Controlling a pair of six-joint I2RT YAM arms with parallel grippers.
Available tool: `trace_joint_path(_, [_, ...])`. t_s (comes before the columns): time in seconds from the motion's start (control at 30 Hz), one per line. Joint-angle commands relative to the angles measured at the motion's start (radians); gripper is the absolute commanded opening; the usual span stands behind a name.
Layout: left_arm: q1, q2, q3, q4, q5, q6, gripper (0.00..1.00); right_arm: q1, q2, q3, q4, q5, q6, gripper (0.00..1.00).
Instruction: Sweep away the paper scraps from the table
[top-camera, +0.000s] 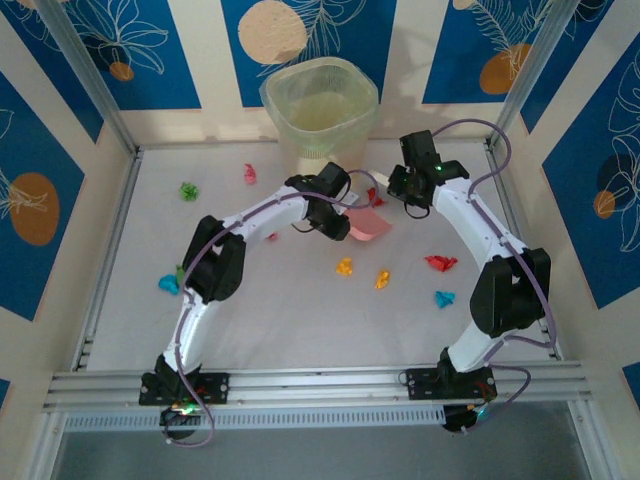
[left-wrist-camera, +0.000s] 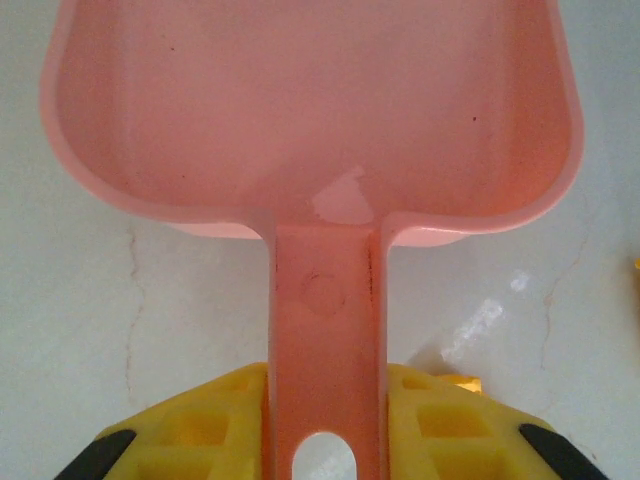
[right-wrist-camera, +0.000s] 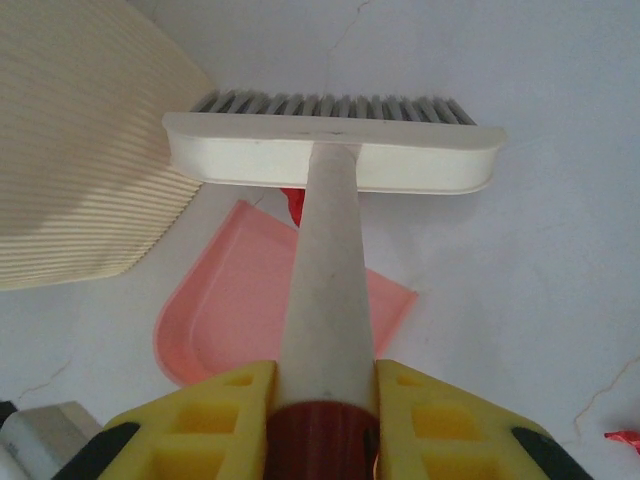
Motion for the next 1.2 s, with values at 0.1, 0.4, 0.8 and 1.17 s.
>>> trace_joint_path(0.1, [0.010,0.055,0.009,0.018,-0.024,0.004,0.00,0.008,0.037,0.061,-0.025,-0.041,-0.030,0.00])
trace_joint_path(0.4, [0.010,0.096,0.028,0.017,-0.035,0.017,0.00,0.018,0.052,0.048,-0.045,-0.143,-0.060,0.00])
trace_joint_path(0.8, [0.012,0.087,0.001,0.054,-0.040,0.024,0.00,0.070,-0.108,-0.102,-0.074,-0.185,-0.049,0.00])
trace_joint_path(1.17, [0.011,-0.060,-0.173,0.254,0.033,0.020,0.00,0.101,-0.354,-0.228,-0.070,-0.088,0.015,0.00])
